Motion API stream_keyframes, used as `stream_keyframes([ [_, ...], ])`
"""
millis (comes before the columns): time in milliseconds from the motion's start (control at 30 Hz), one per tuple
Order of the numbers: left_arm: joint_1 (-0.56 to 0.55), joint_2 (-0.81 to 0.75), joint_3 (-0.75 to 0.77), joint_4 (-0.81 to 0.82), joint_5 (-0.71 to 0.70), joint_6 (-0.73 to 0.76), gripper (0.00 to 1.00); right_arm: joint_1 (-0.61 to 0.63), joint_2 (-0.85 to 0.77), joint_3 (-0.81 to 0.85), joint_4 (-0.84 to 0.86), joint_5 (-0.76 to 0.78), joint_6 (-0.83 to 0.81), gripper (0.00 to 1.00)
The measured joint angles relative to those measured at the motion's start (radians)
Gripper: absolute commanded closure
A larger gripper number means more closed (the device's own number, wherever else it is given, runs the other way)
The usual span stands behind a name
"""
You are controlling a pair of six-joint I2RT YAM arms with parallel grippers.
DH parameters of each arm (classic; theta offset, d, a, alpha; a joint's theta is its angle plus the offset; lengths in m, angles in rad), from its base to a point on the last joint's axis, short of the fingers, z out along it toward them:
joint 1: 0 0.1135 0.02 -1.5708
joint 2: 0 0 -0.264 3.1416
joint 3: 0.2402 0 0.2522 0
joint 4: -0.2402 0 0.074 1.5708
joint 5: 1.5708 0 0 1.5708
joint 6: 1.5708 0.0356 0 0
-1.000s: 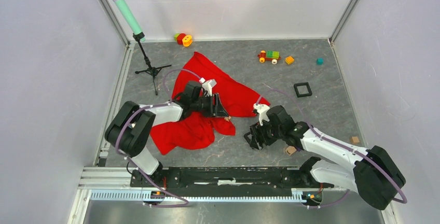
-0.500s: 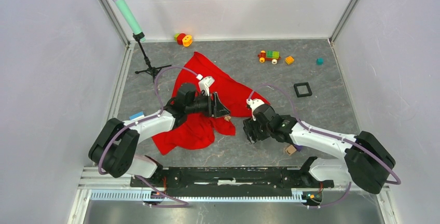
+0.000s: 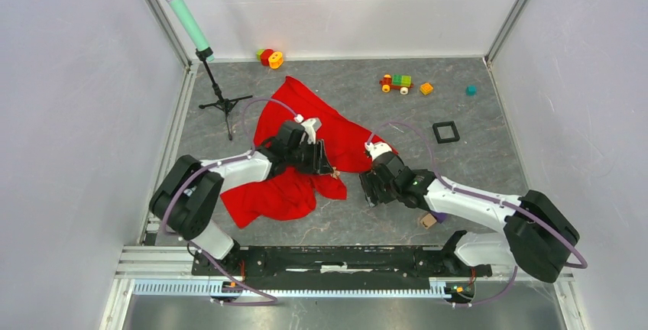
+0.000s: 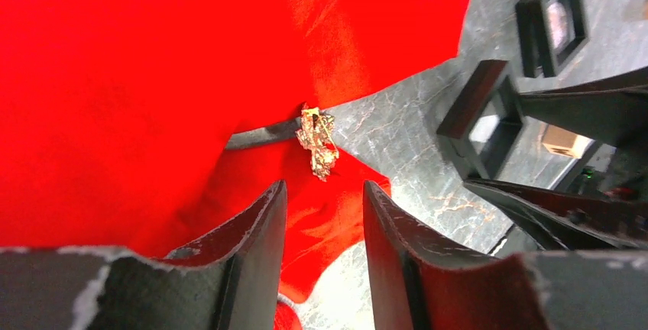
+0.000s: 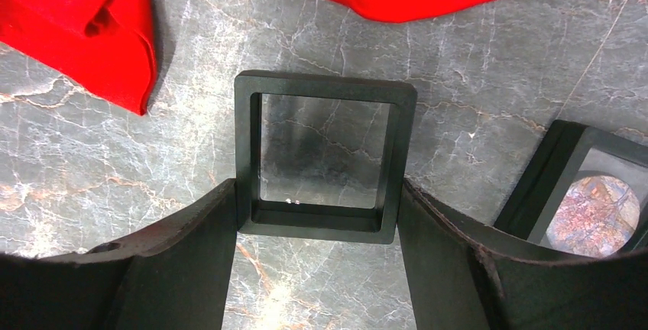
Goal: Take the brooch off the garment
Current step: Pick up the brooch from the center of the board.
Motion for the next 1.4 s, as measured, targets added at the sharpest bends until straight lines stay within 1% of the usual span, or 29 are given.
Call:
stream_keyframes([
  [100, -0.018, 0.054, 0.037, -0.032, -0.012, 0.003, 0.56, 0.000, -0.018, 0.000, 0.000, 0.003, 0.007, 0.44],
  [267, -0.026, 0.116, 0.072, -0.064, -0.014, 0.007, 0.64, 0.000, -0.053, 0.000, 0.000, 0.006, 0.016, 0.44],
  [333, -0.026, 0.143, 0.085, -0.066, -0.008, 0.007, 0.70, 0.000, -0.064, 0.000, 0.000, 0.007, 0.017, 0.45],
  [367, -0.026, 0.153, 0.093, -0.066, -0.003, 0.006, 0.73, 0.000, -0.068, 0.000, 0.001, 0.008, 0.018, 0.45],
  [500, -0.026, 0.184, 0.120, -0.066, 0.012, 0.008, 0.95, 0.000, -0.071, -0.001, 0.000, 0.009, 0.019, 0.45],
  [533, -0.026, 0.188, 0.121, -0.066, 0.013, 0.009, 0.98, 0.000, -0.071, -0.001, 0.000, 0.009, 0.019, 0.45],
  [767, -0.026, 0.181, 0.126, -0.060, 0.039, 0.010, 0.98, 0.000, -0.071, -0.002, 0.000, 0.010, 0.018, 0.45],
  [967, -0.026, 0.117, 0.116, -0.063, 0.035, 0.010, 0.98, 0.000, -0.092, -0.023, -0.002, 0.033, 0.015, 0.46],
  [1133, -0.018, 0.103, 0.174, -0.105, 0.014, 0.009, 0.98, 0.000, -0.093, -0.031, -0.004, 0.036, 0.015, 0.44],
  [1200, -0.012, 0.115, 0.214, -0.124, 0.003, 0.009, 0.97, 0.000, -0.082, -0.031, 0.001, 0.027, 0.016, 0.44],
  [1233, -0.009, 0.128, 0.235, -0.128, -0.006, 0.009, 0.97, 0.000, -0.072, -0.031, 0.004, 0.022, 0.016, 0.42],
  [1267, -0.006, 0.146, 0.257, -0.132, -0.014, 0.009, 0.95, 0.000, -0.054, -0.030, 0.008, 0.012, 0.020, 0.36],
  [1300, -0.003, 0.165, 0.275, -0.133, -0.016, 0.009, 0.91, 0.000, -0.038, -0.030, 0.010, 0.005, 0.024, 0.27],
  [1333, 0.002, 0.186, 0.292, -0.134, -0.019, 0.009, 0.80, 0.000, -0.020, -0.030, 0.011, -0.005, 0.029, 0.17],
  [1367, 0.006, 0.203, 0.301, -0.134, -0.021, 0.009, 0.64, 0.000, -0.005, -0.030, 0.011, -0.015, 0.035, 0.11],
  [1400, 0.011, 0.222, 0.307, -0.133, -0.022, 0.007, 0.51, 0.000, 0.004, -0.030, 0.012, -0.027, 0.042, 0.10],
])
